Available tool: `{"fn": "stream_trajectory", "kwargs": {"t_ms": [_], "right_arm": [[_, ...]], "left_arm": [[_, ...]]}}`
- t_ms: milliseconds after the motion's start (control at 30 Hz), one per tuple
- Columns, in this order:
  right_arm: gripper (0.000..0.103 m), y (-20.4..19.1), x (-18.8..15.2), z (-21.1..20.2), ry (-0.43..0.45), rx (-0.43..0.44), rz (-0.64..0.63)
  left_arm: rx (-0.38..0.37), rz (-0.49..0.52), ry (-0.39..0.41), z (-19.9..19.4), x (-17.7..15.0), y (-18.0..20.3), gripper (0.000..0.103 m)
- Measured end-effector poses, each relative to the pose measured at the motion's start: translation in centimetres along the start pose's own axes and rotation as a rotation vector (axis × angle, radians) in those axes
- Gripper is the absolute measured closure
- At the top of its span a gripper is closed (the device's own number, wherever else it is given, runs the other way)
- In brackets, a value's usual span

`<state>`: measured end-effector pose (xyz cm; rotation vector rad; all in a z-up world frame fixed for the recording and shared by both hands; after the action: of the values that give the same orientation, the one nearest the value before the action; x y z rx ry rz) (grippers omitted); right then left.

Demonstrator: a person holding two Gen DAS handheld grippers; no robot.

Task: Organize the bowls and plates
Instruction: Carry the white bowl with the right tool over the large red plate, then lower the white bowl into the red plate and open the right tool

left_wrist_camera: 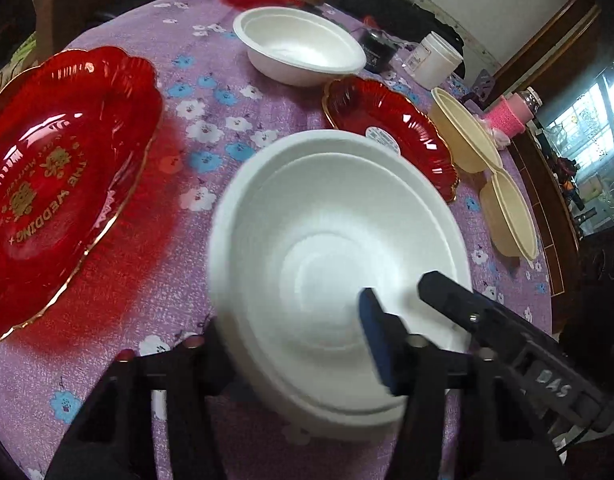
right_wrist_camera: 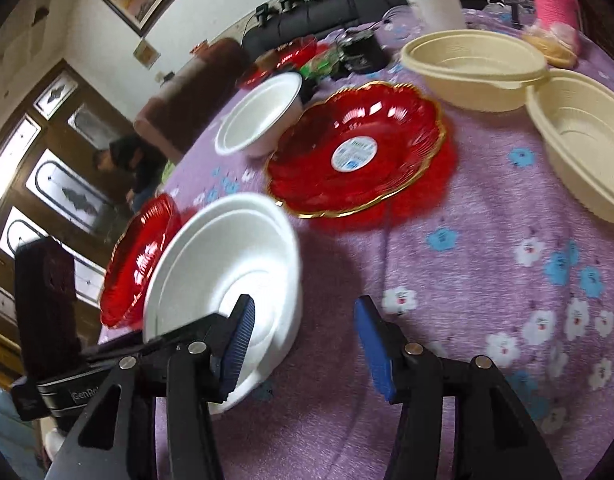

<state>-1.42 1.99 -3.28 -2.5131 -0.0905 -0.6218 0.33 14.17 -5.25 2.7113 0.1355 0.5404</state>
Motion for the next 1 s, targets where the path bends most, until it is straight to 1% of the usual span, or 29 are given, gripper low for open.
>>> {"fn": "stream_trajectory", "kwargs": {"t_ms": [33,67,133,200,300,433,533,633,733,833,900,1000], "right_arm": [[0.074,-0.2,-0.2,0.2,-0.011,0.001,-0.010],[0.075,-0.3,-0.4,0.3,-0.012,-0.015,-0.023],[0.076,-0.6,-0.7,0.0,0.001,-0.053,-0.066],[0.077,-0.9,-0.9,-0.6,0.015,-0.072,-0.090],[0.078,-1.4,-1.1,-1.9,0.045,-0.082,-0.101],[0.078,-3.1,-0.7,-3.4,0.086,-0.094,-0.150],[0.078,-4.8,-0.5,-3.7,0.106,-0.102,-0.194],[0.077,-6.2,-0.2,-3.4,0.114,-0.089,-0.205],[0.077,-9.0,1.0,-2.9,0.115,-0.062,-0.226],[0.077,-12.5,2.7,-1.7,0.100,-0.012,-0.255],[0.077,-15.2,3.7,0.1,0.073,0.022,-0.274],[0.077,-18.3,4.0,3.8,0.007,0.035,-0.311]], "left_arm": [[0.007,0.004,0.003,-0.1,-0.1,0.0,0.062],[0.012,0.014,0.010,-0.3,-0.2,0.1,0.065],[0.014,0.033,0.014,-0.7,-0.7,0.2,0.067],[0.004,0.036,0.013,-1.1,-1.2,0.4,0.067],[0.002,0.057,0.024,-2.1,-1.7,1.0,0.067],[0.007,0.073,0.060,-3.7,-1.7,1.3,0.067],[0.015,0.059,0.084,-4.8,-1.4,0.5,0.067],[0.021,0.042,0.112,-6.5,-1.0,-0.6,0.067],[0.053,0.037,0.155,-9.0,0.0,-2.2,0.066],[0.094,-0.003,0.195,-11.2,1.6,-5.4,0.066],[0.136,-0.032,0.201,-12.0,2.6,-8.1,0.066],[0.195,-0.087,0.187,-11.9,3.8,-12.6,0.066]]}}
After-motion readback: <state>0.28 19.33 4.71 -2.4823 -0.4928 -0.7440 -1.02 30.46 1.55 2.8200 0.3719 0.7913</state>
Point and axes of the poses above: each gripper's, at about its wrist camera, not at the fingertips, and z roughly the way its jaws point, y to its right, x to its top, the point moved 8 cm from there along z, roughly the way its jaws point, and after that the axes turned 2 degrees about -y, right-handed, at the moved point
